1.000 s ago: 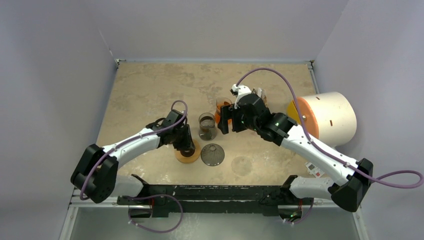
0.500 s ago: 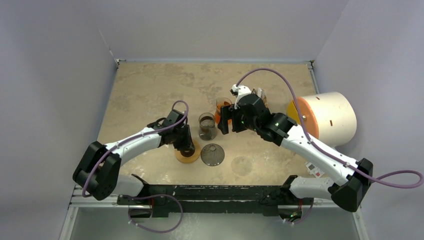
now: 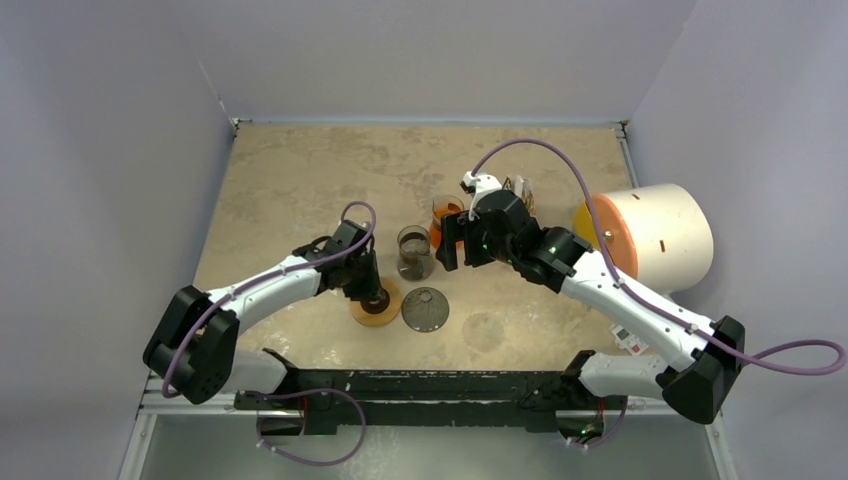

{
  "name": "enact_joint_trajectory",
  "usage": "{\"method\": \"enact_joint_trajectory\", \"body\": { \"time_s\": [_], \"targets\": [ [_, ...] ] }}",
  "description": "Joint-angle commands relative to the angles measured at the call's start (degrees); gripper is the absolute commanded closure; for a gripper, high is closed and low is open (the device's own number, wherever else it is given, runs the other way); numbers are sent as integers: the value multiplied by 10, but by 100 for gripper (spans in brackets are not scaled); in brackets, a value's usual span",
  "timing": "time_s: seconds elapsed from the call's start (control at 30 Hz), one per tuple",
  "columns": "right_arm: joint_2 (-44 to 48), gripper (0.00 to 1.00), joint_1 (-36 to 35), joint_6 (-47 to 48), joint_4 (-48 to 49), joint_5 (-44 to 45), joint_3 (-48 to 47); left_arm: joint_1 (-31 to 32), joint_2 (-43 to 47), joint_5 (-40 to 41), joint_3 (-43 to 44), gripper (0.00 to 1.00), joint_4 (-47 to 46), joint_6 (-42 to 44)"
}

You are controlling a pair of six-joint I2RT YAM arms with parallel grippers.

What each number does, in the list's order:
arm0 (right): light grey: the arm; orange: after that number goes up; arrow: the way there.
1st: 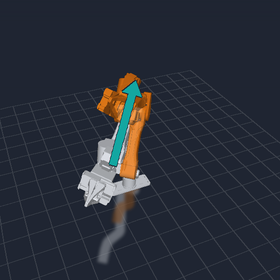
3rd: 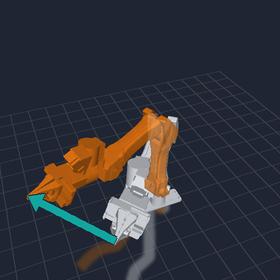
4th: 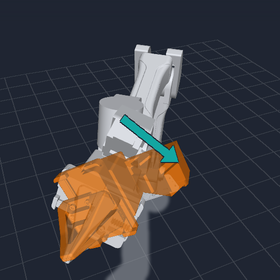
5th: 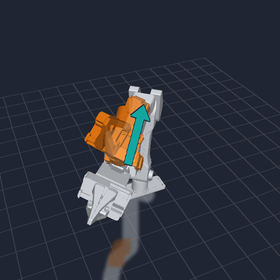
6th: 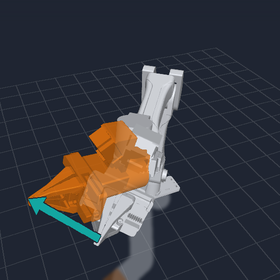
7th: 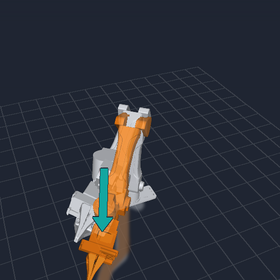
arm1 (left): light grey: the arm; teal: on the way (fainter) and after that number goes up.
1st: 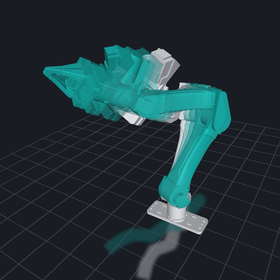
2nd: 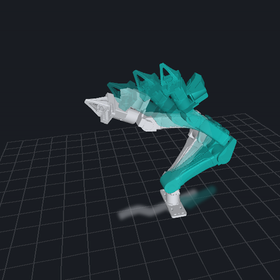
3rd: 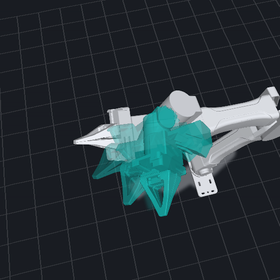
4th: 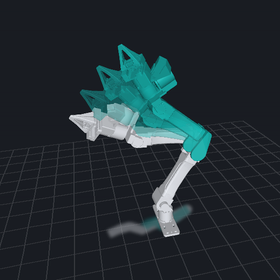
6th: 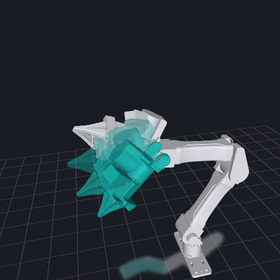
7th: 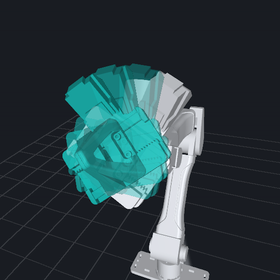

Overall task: Place the coffee filter in the dripper
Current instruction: Pick up the dripper holder from the center of the board.

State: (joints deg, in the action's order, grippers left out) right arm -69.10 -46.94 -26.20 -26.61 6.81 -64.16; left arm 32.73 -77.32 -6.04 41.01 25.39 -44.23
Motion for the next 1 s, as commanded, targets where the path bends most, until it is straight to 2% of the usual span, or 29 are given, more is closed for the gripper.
{"method": "enact_joint_trajectory", "body": {
  "time_s": [0.0,0.63,0.87,0.97],
  "targets": [
    [8,14,-3,-9,12,2,4,-2,15,24,6,78,8,15],
    [16,14,-3,-10,11,6,13,4,-64,-28,29,79,-38,15],
    [21,14,-3,-9,8,10,15,7,-64,-14,23,82,-29,14],
    [22,14,-3,-9,8,9,16,6,-61,-15,18,88,-30,13]
  ]
}}
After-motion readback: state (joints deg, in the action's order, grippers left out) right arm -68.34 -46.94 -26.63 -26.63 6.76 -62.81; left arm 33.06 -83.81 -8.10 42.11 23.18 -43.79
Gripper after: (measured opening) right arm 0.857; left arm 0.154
